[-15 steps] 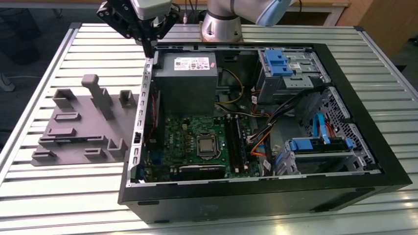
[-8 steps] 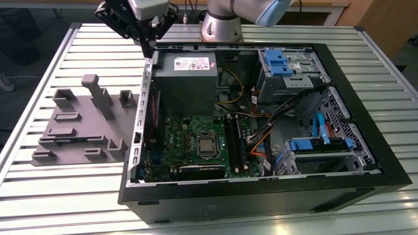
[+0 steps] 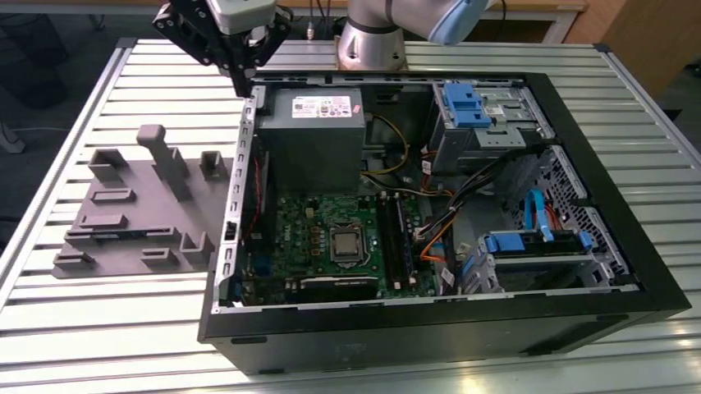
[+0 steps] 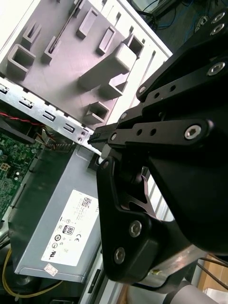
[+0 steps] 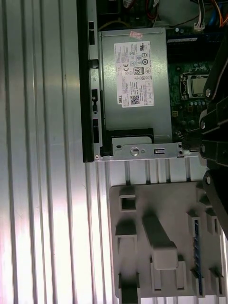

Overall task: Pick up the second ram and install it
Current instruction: 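Reach for the second ram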

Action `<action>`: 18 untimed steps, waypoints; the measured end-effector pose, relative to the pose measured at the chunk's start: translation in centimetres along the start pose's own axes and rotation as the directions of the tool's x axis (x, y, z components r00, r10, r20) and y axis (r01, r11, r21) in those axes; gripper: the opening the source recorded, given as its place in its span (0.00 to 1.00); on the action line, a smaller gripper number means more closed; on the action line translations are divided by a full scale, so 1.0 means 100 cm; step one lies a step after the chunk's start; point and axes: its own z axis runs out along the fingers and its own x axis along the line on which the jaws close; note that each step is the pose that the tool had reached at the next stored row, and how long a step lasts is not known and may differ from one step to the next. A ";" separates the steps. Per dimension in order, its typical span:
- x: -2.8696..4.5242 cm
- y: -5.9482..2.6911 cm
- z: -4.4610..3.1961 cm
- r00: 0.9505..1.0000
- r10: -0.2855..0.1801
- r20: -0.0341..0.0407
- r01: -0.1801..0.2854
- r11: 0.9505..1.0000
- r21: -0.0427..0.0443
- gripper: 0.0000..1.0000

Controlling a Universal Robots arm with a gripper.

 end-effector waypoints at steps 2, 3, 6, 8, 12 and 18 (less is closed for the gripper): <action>0.0010 -0.0001 0.0001 1.000 0.000 0.000 0.000 1.000 0.000 0.11; 0.0015 -0.0001 0.0000 1.000 0.000 0.000 0.000 1.000 0.000 0.11; 0.0028 -0.0002 0.0001 1.000 0.000 0.000 0.000 1.000 0.000 0.11; 0.0037 -0.0003 0.0002 1.000 0.000 0.000 0.000 1.000 0.000 0.11; 0.0055 -0.0004 0.0003 1.000 0.000 0.000 0.000 1.000 0.000 0.11; 0.0083 -0.0006 0.0005 1.000 0.000 0.000 0.000 1.000 0.000 0.11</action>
